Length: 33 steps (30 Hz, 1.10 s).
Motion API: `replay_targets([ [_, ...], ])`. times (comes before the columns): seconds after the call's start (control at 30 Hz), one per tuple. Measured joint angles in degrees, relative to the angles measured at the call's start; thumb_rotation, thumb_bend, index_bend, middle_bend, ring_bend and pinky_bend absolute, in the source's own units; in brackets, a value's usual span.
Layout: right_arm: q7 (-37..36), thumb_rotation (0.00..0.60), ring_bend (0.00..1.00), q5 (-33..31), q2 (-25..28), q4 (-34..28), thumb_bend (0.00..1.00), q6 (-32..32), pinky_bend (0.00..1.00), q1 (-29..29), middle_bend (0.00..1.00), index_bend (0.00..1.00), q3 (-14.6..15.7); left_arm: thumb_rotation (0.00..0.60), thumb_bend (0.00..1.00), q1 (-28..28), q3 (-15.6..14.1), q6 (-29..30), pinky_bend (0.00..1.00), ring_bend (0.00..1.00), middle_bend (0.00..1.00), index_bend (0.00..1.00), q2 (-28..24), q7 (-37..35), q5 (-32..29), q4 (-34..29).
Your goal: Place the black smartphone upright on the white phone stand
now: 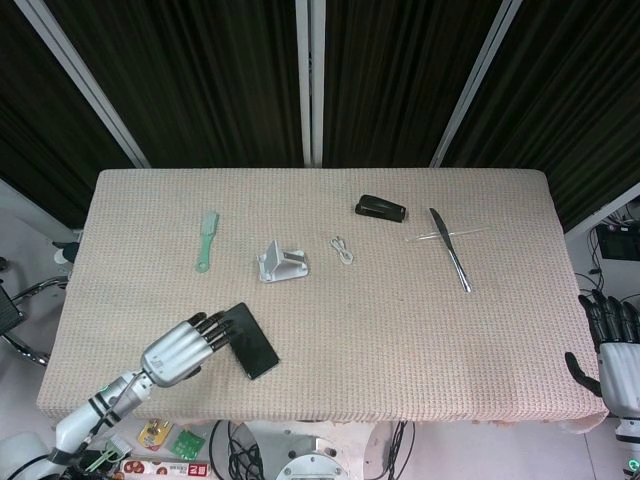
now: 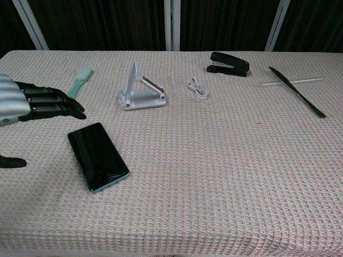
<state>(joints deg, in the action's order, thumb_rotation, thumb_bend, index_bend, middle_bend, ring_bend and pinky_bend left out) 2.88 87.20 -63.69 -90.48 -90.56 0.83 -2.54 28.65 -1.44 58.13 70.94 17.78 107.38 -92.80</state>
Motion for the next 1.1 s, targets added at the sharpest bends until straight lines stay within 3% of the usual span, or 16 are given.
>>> replay_targets([
  [0.2,-1.4,0.6,0.0,1.3,0.2,0.5,0.23,-2.3,0.0,1.0,0.0,0.0,0.2,0.6,0.16,6.6,0.0,-7.3,0.3,0.12,0.11,0.11,3.3,1.1,0.5,0.6],
  [0.47,-4.3,0.6,0.0,2.9,0.1,2.6,0.23,-5.4,0.0,2.5,0.0,0.0,0.3,0.6,0.16,10.5,-0.4,-9.7,0.3,0.12,0.11,0.11,8.0,0.0,0.4,5.0],
  [0.73,-5.6,0.6,0.0,2.9,-0.2,3.7,0.23,-5.6,0.0,2.9,0.0,0.0,0.3,0.6,0.16,12.5,0.9,-13.8,0.29,0.12,0.1,0.15,9.6,2.4,-5.2,5.8],
  [1.1,-6.5,0.6,0.0,2.4,-0.5,4.4,0.24,-4.9,0.0,2.7,0.0,0.0,-0.2,0.6,0.16,13.1,2.2,-18.5,0.29,0.11,0.1,0.18,9.6,8.3,-16.6,1.1],
])
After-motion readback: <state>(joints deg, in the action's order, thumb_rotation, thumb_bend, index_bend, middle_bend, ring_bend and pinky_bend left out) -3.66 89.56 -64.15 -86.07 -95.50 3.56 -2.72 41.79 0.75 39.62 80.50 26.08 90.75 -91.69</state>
